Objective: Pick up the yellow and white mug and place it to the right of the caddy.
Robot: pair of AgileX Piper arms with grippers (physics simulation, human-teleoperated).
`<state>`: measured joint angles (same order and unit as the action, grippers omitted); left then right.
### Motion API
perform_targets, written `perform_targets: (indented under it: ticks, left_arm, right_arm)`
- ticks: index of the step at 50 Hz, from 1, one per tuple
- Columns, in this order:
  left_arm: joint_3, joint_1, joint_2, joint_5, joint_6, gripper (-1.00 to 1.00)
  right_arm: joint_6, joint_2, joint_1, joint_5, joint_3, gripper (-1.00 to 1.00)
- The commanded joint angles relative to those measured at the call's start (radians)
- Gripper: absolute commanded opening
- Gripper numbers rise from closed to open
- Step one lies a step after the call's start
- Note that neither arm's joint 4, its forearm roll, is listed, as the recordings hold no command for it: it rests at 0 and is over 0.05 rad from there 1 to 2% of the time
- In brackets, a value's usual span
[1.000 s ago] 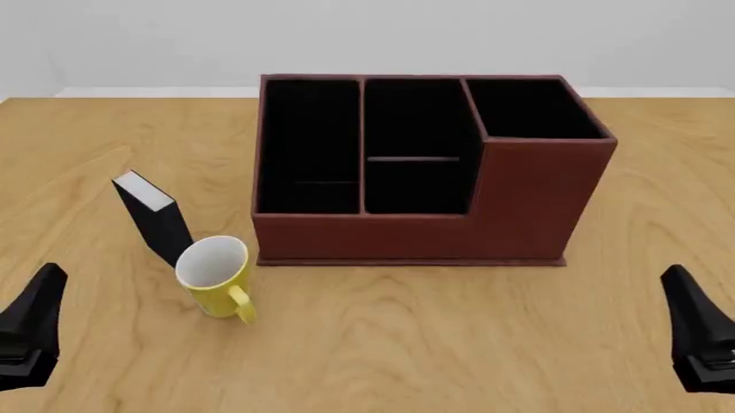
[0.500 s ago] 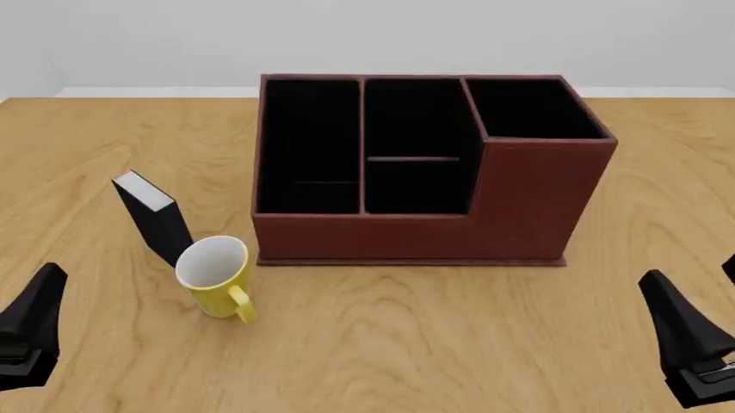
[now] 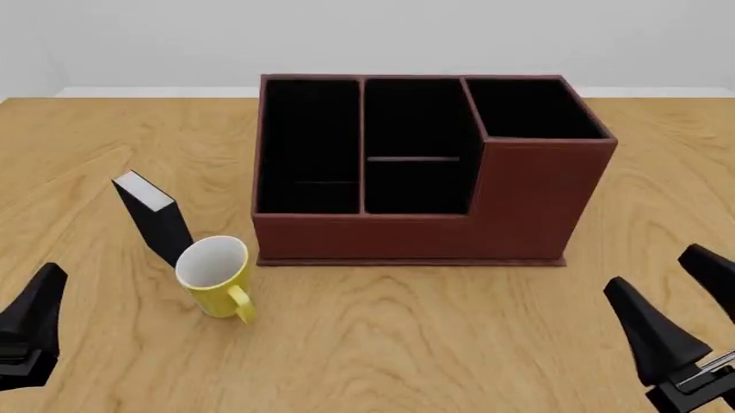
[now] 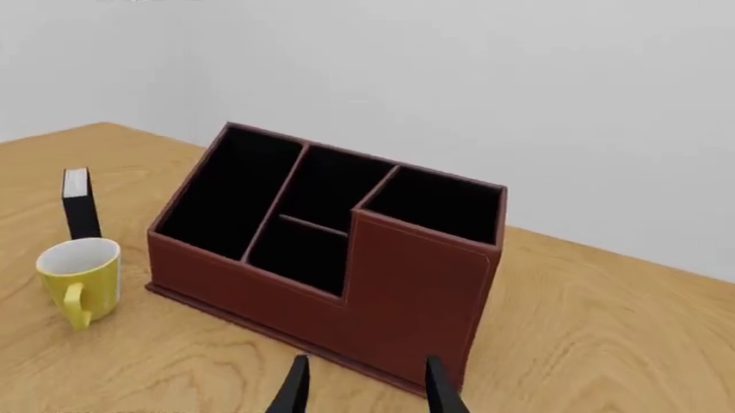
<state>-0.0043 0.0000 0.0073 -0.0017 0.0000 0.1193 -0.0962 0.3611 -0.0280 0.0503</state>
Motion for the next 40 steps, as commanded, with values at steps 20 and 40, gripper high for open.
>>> perform_targets:
  ticks: [20,40]
  left_arm:
    - [0.000,0.000,0.000,0.000,0.000,1.00]
    - [0.000,0.000,0.000,0.000,0.000,1.00]
  right_arm:
    - [-0.007,-0.167,0.109,-0.161,-0.004,1.00]
    - [-0.016,-0.263,0.160,-0.242,0.005,1.00]
